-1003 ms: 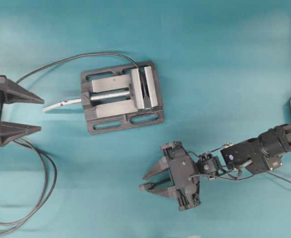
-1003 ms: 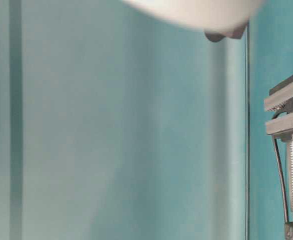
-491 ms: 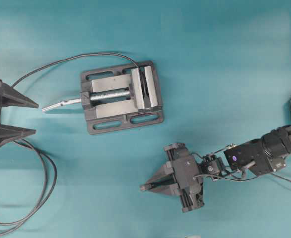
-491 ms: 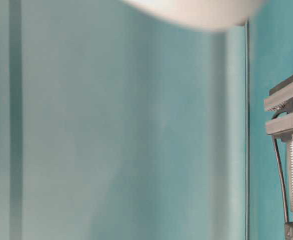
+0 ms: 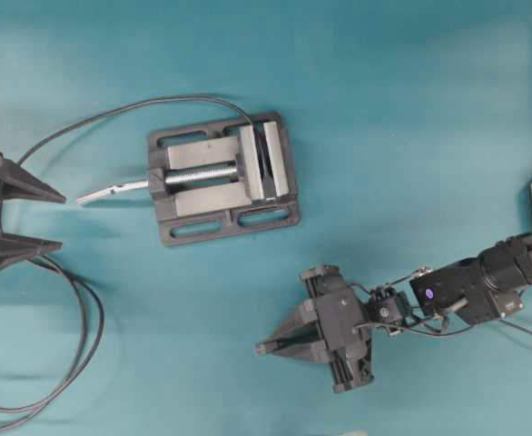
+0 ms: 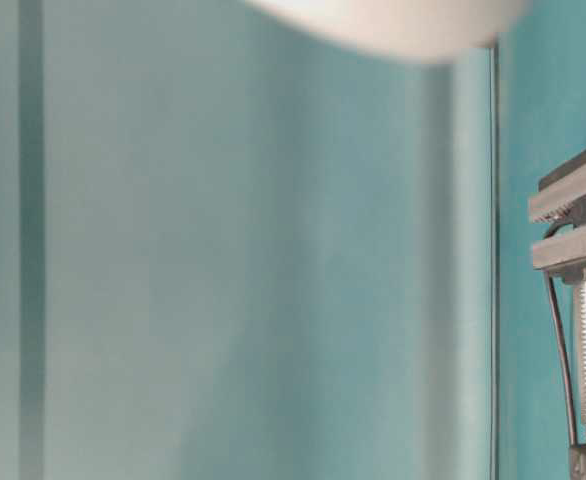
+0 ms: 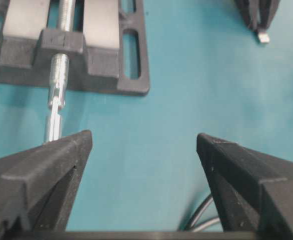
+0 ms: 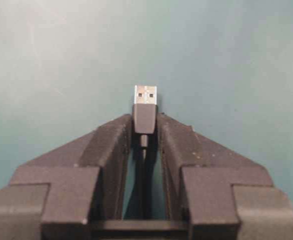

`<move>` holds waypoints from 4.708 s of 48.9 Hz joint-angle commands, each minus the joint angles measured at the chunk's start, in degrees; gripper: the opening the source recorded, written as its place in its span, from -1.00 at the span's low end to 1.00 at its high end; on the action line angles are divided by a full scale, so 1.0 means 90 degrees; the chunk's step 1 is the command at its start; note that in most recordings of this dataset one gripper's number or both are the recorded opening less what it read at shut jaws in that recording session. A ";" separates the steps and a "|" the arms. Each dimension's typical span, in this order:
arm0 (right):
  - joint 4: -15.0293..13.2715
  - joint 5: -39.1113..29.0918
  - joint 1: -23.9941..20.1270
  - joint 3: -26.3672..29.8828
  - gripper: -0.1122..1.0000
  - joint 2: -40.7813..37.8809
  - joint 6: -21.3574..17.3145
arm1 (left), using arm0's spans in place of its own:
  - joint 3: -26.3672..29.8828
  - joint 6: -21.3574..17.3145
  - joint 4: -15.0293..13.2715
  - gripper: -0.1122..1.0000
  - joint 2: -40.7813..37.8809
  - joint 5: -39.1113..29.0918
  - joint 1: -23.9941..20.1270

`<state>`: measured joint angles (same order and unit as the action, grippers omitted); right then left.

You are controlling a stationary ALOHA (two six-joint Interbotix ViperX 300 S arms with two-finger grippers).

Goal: Insert the USB cable into the fixed female connector.
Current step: 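Hold the USB plug in the right gripper and lift it toward the vise, then move the right gripper to align the USB plug with the vise connector, then push the USB plug forward into the female connector with the right gripper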

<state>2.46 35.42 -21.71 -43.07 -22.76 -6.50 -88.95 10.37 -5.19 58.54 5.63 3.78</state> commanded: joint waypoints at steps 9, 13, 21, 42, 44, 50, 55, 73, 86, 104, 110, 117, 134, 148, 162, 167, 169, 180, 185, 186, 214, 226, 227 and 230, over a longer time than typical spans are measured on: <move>0.1563 0.0020 -0.0234 -0.0010 -0.44 0.0439 0.0762 | 0.0078 0.0117 0.0020 0.99 0.0078 -0.0078 0.0010; 0.2441 0.0146 -0.0264 -0.0020 -0.44 0.0625 0.1387 | 0.0059 0.0146 0.0020 0.99 0.0146 -0.0117 0.0010; 0.4658 0.0215 -0.0498 0.0244 -0.44 0.0635 0.2959 | 0.0039 0.0166 0.0020 0.99 0.0264 -0.0186 0.0010; 0.9629 0.2646 -0.0977 0.1709 -0.44 -0.0273 0.5508 | 0.0039 0.0166 0.0020 0.99 0.0273 -0.0186 0.0020; 0.9902 0.2900 -0.0977 0.1904 -0.44 -0.0381 0.5645 | 0.0029 0.0166 0.0020 0.99 0.0273 -0.0186 0.0010; 1.0762 0.3711 -0.0977 0.2422 -0.44 -0.0664 0.5957 | 0.0029 0.0166 0.0020 0.99 0.0273 -0.0186 0.0010; 1.1348 0.4258 -0.0947 0.2764 -0.44 -0.0840 0.6084 | 0.0039 0.0166 0.0020 0.99 0.0273 -0.0186 0.0010; 1.1787 0.4600 -0.0615 0.3350 -0.44 -0.1006 0.6084 | 0.0039 0.0176 0.0020 0.99 0.0273 -0.0186 0.0010; 1.2363 0.5098 -0.0635 0.3740 -0.44 -0.1006 0.6211 | 0.0039 0.0176 0.0020 0.99 0.0283 -0.0186 0.0010; 1.2363 0.5459 -0.0635 0.3896 -0.44 -0.1006 0.6309 | 0.0039 0.0176 0.0020 0.99 0.0283 -0.0186 0.0010; 1.2373 0.5459 -0.0615 0.3906 -0.44 -0.1006 0.6309 | 0.0029 0.0176 0.0020 0.99 0.0273 -0.0186 0.0020; 1.2422 0.5449 -0.0566 0.3936 -0.44 -0.1006 0.6309 | 0.0039 0.0166 0.0020 0.99 0.0273 -0.0186 0.0010; 1.2754 0.5645 -0.0469 0.4209 -0.44 -0.1123 0.6309 | 0.0039 0.0166 0.0020 0.99 0.0273 -0.0186 0.0010; 1.2764 0.5664 -0.0352 0.4453 -0.44 -0.1221 0.6377 | 0.0039 0.0176 0.0020 0.99 0.0273 -0.0186 0.0010; 1.2764 0.5771 -0.0254 0.4512 -0.44 -0.1211 0.6553 | 0.0029 0.0166 0.0020 0.99 0.0273 -0.0186 0.0010; 1.2764 0.5771 -0.0244 0.4512 -0.44 -0.1211 0.6553 | 0.0029 0.0166 0.0020 0.99 0.0273 -0.0186 0.0020; 1.2764 0.5771 -0.0234 0.4502 -0.44 -0.1221 0.6553 | 0.0029 0.0166 0.0020 0.99 0.0273 -0.0186 0.0010; 1.2832 0.5752 -0.0225 0.4453 -0.44 -0.1230 0.6543 | 0.0029 0.0176 0.0020 0.99 0.0283 -0.0186 0.0010; 1.2832 0.5752 -0.0215 0.4453 -0.44 -0.1230 0.6543 | 0.0029 0.0166 0.0020 0.99 0.0273 -0.0186 0.0010; 1.2832 0.5752 -0.0215 0.4463 -0.44 -0.1221 0.6543 | 0.0039 0.0166 0.0020 0.99 0.0273 -0.0186 0.0010; 1.2832 0.5771 0.0010 0.4551 -0.44 -0.1357 0.6523 | 0.0029 0.0166 0.0020 0.99 0.0283 -0.0186 0.0010; 1.2803 0.5840 0.0176 0.4639 -0.44 -0.1406 0.6523 | 0.0039 0.0176 0.0020 0.99 0.0273 -0.0186 0.0010; 1.2803 0.5850 0.0186 0.4639 -0.44 -0.1406 0.6523 | 0.0039 0.0166 0.0020 0.99 0.0273 -0.0186 0.0010; 1.2793 0.5869 0.0215 0.4668 -0.44 -0.1396 0.6533 | 0.0039 0.0176 0.0020 0.99 0.0273 -0.0186 0.0010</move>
<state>117.95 87.63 -22.94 -2.02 -36.21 52.38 -89.30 11.34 -5.19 61.35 3.69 3.78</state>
